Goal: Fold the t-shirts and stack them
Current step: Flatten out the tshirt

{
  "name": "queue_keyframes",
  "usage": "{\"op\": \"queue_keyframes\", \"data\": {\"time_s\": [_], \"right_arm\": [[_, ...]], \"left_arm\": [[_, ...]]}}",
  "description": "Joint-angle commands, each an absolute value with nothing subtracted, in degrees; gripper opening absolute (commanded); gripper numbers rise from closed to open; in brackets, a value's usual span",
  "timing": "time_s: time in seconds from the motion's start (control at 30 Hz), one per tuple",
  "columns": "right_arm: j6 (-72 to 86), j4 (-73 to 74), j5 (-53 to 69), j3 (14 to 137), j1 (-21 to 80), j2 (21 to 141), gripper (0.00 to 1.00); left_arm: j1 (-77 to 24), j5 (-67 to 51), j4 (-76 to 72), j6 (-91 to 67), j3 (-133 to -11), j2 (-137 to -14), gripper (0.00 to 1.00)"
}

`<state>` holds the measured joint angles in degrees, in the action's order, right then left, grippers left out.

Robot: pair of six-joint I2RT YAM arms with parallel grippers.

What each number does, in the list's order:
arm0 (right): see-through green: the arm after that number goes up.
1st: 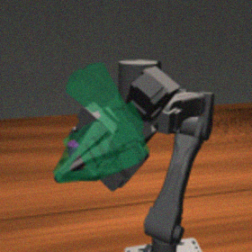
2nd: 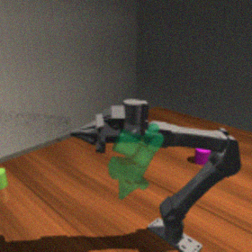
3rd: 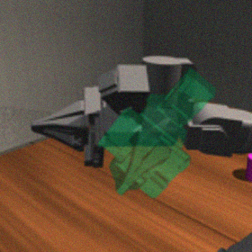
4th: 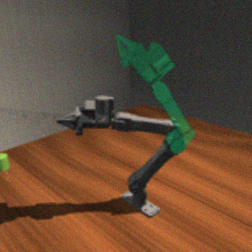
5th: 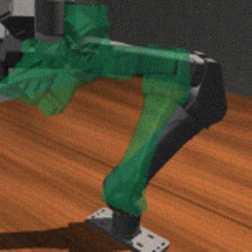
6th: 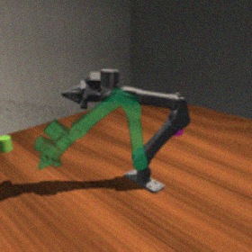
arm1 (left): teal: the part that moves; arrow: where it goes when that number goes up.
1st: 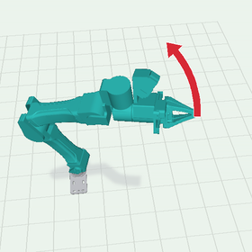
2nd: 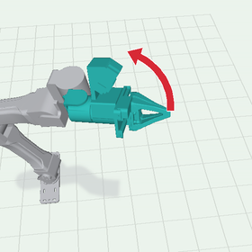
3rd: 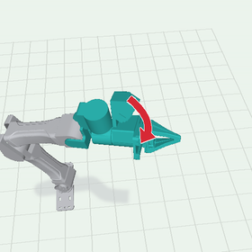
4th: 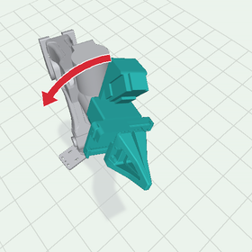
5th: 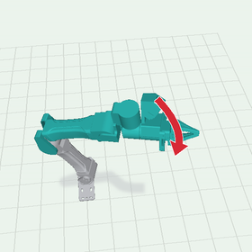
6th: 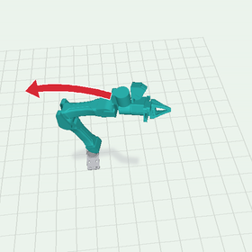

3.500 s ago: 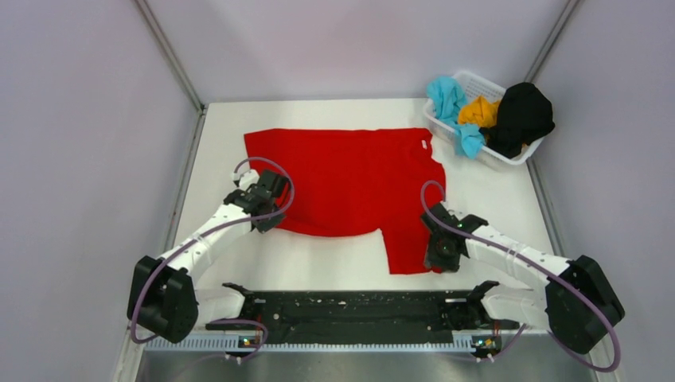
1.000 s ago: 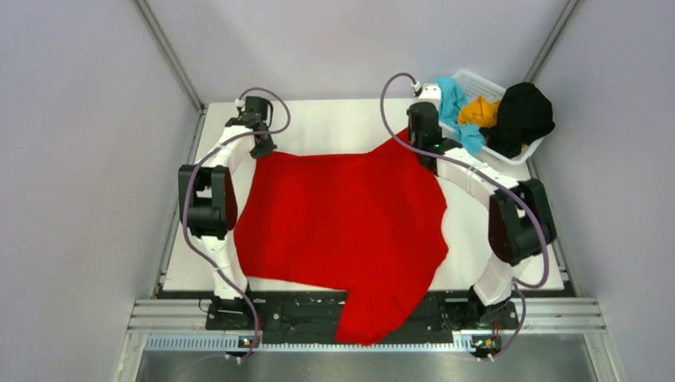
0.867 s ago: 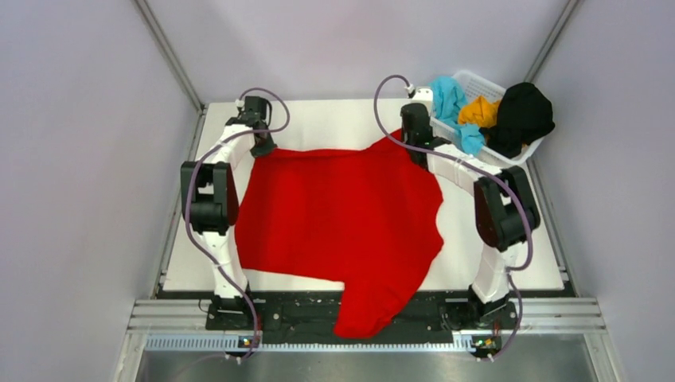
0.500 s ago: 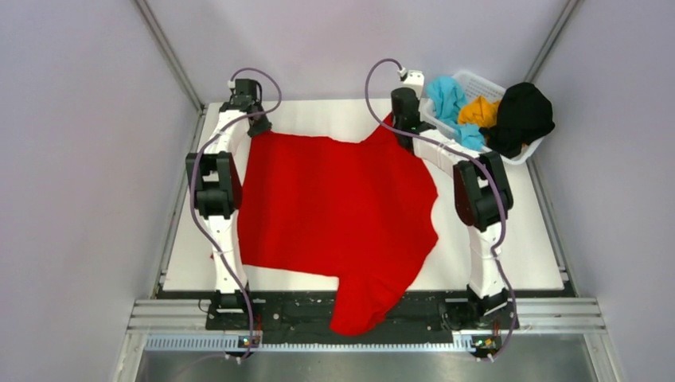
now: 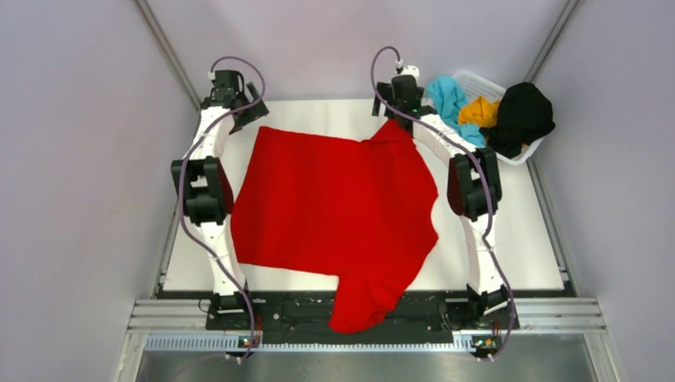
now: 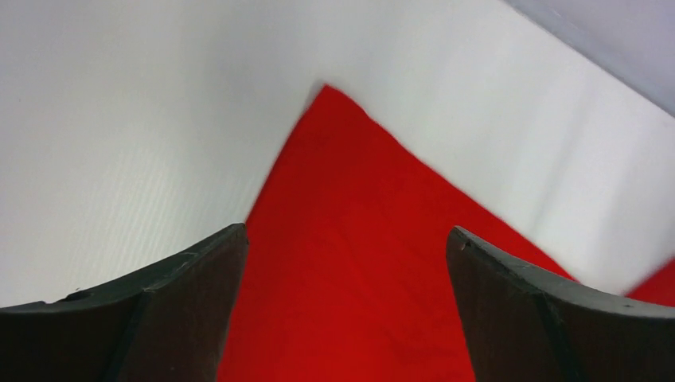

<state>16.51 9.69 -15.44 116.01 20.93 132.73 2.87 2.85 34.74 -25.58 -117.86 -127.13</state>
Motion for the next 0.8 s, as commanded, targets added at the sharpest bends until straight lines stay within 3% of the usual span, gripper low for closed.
{"op": "queue_keyframes", "data": {"time_s": [0.0, 0.17, 0.43, 0.77], "right_arm": [[24.19, 14.38, -4.49, 104.46, 20.92, 123.26, 0.99], [29.29, 11.45, 0.42, 95.67, 20.93, 122.59, 0.99], [32.04, 2.96, 3.01, 92.86, 20.92, 125.63, 0.99], [34.53, -4.71, 2.63, 95.64, 20.96, 131.49, 0.99]], "left_arm": [[2.49, -4.52, 29.92, -28.27, -106.59, -114.47, 0.99], [1.24, -8.67, 28.92, -30.86, -92.48, -108.91, 0.99], [0.32, -11.59, 26.62, -32.83, -77.09, -106.39, 0.99], [0.26, -7.15, 27.60, -31.29, -71.99, -108.71, 0.99]]}}
